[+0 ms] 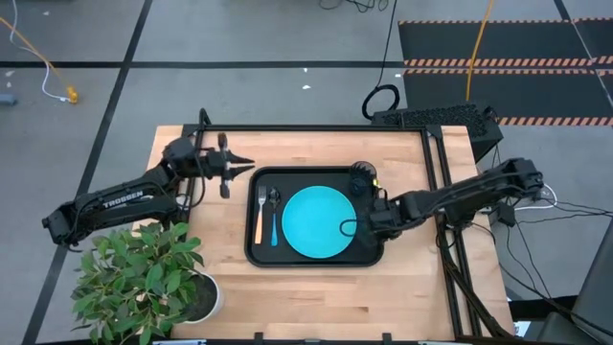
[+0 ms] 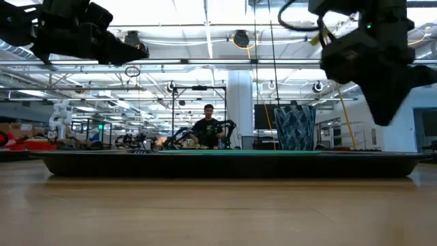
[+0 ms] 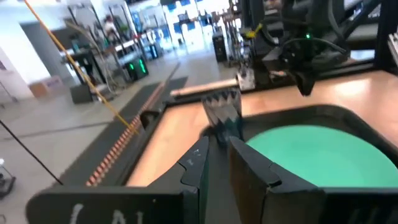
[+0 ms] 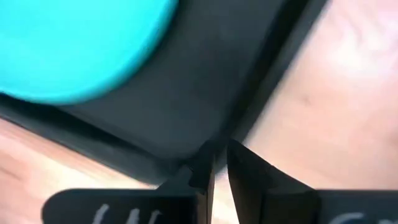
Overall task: Pick and place plate/cup/fork/spoon on tray
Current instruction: Adjust the blue plate on the black serving tray
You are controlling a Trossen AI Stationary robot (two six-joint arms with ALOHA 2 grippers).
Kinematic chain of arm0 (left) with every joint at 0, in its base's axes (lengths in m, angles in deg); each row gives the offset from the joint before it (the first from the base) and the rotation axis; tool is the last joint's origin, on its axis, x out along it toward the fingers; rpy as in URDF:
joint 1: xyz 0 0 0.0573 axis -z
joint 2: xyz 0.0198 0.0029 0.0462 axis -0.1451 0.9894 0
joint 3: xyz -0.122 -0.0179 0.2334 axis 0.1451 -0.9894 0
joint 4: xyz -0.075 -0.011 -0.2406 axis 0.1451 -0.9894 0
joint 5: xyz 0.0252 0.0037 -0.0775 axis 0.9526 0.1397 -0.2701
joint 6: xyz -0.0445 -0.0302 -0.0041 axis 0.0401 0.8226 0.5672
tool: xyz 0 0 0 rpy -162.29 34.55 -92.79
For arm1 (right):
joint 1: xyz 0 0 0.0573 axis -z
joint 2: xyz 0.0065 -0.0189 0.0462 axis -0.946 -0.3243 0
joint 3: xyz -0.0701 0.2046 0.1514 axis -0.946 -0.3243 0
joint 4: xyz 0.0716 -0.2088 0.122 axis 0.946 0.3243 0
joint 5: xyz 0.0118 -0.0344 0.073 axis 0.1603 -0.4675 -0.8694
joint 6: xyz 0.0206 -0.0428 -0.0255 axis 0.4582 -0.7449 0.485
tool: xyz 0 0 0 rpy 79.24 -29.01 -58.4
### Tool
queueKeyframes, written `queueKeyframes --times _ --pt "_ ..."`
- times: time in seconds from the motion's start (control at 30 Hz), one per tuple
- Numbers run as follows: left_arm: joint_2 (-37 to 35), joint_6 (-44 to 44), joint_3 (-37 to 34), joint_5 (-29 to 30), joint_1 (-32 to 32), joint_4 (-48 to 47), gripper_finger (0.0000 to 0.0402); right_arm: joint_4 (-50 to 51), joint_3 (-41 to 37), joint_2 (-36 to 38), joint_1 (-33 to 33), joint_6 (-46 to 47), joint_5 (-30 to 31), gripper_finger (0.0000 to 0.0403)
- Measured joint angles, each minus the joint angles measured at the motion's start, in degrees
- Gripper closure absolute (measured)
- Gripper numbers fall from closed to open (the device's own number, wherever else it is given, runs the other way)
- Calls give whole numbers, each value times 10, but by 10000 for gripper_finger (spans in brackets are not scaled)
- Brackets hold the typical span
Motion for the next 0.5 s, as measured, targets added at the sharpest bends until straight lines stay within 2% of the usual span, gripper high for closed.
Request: queueKeyframes --times 0.1,0.23,0.37,0.5 --pt "0 5 0 0 0 21 339 -41 0 1 -13 33 61 371" --pt "0 11 0 1 0 38 339 -82 0 -6 -19 68 109 371" --pt "0 16 0 1 0 45 339 -118 -4 -6 -19 85 129 371" --pt "0 17 0 1 0 45 339 -143 -7 -7 -18 74 121 371"
